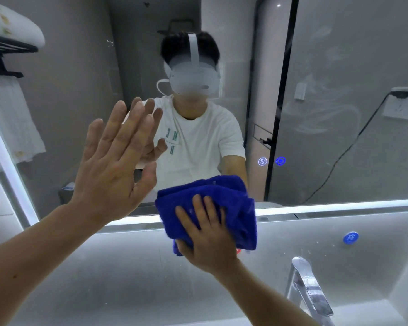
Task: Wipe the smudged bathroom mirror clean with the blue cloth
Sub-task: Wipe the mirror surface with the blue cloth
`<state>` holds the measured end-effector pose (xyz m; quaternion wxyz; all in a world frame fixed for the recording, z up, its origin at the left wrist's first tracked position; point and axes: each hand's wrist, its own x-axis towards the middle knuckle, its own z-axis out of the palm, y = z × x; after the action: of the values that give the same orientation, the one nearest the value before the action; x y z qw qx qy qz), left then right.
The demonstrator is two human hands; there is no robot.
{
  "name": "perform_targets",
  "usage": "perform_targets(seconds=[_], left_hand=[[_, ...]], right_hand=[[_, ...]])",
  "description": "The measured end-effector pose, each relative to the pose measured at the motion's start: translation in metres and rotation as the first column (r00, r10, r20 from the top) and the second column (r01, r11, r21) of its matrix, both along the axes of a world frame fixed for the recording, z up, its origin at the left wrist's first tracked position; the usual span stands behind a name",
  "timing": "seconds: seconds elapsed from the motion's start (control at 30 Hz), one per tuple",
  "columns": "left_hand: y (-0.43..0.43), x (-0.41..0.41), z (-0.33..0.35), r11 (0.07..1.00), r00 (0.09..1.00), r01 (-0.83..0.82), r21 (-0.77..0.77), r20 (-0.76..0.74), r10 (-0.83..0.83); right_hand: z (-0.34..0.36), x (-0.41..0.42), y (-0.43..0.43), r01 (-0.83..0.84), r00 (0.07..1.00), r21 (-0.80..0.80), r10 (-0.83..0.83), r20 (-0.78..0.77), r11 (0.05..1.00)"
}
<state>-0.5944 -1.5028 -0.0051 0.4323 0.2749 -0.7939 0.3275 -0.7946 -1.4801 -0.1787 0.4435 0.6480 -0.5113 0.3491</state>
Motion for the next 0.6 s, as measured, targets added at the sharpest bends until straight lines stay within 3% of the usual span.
perform_targets(seconds=[0.1,0.23,0.47,0.6], left_hand=[[0.000,0.002,0.002,1.000,1.000,-0.002,0.002,0.002,0.002],[0.003,0.003,0.007,1.000,1.000,0.017,0.007,-0.010,-0.017],[0.009,-0.013,0.005,1.000,1.000,0.026,-0.003,-0.003,-0.026],[0.011,-0.027,0.001,1.000,1.000,0.019,0.004,0.011,-0.019]], right_hand=[[0.003,-0.005,0.000,-0.032,0.991,0.032,0.036,-0.129,0.999],[0.008,-0.068,0.016,0.062,0.947,0.081,-0.033,-0.319,0.995],[0.008,-0.179,0.054,0.265,0.964,0.051,-0.262,-0.050,0.963],[0.009,-0.183,0.054,0.314,0.947,0.056,-0.317,0.048,0.948]])
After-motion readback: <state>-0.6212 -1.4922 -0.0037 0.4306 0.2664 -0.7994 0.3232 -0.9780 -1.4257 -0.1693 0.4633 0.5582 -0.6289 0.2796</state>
